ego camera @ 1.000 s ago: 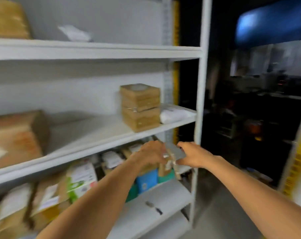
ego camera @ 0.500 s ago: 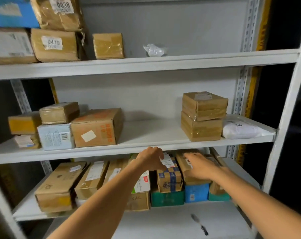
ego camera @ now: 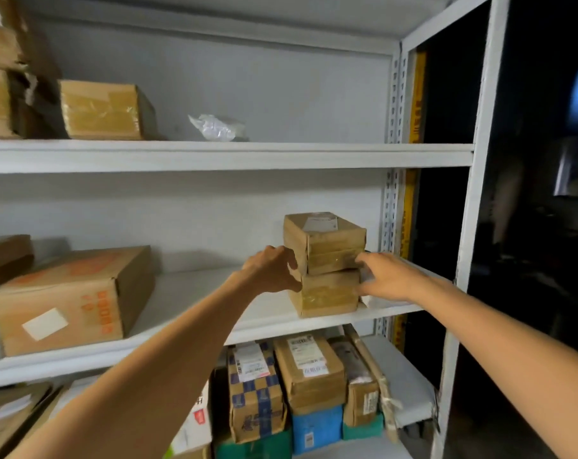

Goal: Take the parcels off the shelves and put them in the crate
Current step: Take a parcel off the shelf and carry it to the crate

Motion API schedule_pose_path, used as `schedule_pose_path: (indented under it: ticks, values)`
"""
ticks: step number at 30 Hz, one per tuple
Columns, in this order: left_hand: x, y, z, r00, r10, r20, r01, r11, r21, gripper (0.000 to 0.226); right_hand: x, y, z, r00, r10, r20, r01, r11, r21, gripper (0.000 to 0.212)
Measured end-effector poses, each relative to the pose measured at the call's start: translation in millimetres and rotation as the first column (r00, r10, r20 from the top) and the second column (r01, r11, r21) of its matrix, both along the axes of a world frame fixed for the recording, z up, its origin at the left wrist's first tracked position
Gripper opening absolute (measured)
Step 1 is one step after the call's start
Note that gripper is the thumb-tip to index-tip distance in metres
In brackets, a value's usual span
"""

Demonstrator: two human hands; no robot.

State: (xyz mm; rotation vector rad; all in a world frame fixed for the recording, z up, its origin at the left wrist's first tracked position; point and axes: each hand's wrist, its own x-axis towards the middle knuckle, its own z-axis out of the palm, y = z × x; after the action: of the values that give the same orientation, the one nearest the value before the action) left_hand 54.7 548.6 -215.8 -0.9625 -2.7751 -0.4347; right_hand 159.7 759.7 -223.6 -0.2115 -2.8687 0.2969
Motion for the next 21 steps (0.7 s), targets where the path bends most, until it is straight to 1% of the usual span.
schedule_pose_path:
  ticks: [2,5,7,9,11,12,14,16,17,19,21]
  values:
    - [-14,1,7,0.999,0.040,-0.035,-0.041,0.999,-0.029,0.046,-9,10,10,0.999,-0.031,-0.012,0.031,0.999,0.027,0.065]
    - [-38,0,18,0.989,0.140,-0.049,-0.140,0.990,0.007,0.044,-24,25,18,0.999,-0.035,-0.039,0.036,0.999,0.011,0.070]
    - [-48,4,21,0.983,0.175,-0.049,-0.175,0.985,0.016,0.044,-34,34,22,0.998,-0.040,-0.043,0.041,0.999,0.020,0.068]
    - [-54,12,21,0.980,0.195,-0.038,-0.195,0.981,0.007,0.044,-43,42,23,0.997,-0.049,-0.058,0.054,0.995,0.086,0.052]
    - [-56,22,19,0.978,0.209,-0.024,-0.209,0.978,0.007,0.043,-49,48,22,0.993,-0.087,-0.086,0.102,0.975,0.196,0.033]
    - [-56,28,17,0.977,0.215,-0.011,-0.214,0.977,0.016,0.042,-52,51,22,0.988,-0.113,-0.103,0.134,0.964,0.229,0.028]
    - [-53,40,13,0.972,0.235,0.016,-0.235,0.971,0.034,0.037,-57,57,21,0.978,-0.143,-0.151,0.175,0.958,0.226,0.021]
    - [-49,52,13,0.959,0.276,0.060,-0.281,0.953,0.112,0.027,-62,62,21,0.969,-0.139,-0.202,0.175,0.969,0.172,0.018]
    - [-48,57,15,0.948,0.293,0.122,-0.312,0.929,0.197,0.025,-65,64,21,0.963,-0.138,-0.232,0.169,0.978,0.119,0.020]
    - [-47,69,20,0.915,0.274,0.296,-0.377,0.842,0.386,0.031,-74,67,22,0.949,-0.143,-0.282,0.127,0.989,-0.072,0.031]
    - [-45,80,26,0.860,0.190,0.473,-0.431,0.766,0.476,0.046,-84,66,25,0.950,-0.132,-0.283,0.044,0.953,-0.298,0.040]
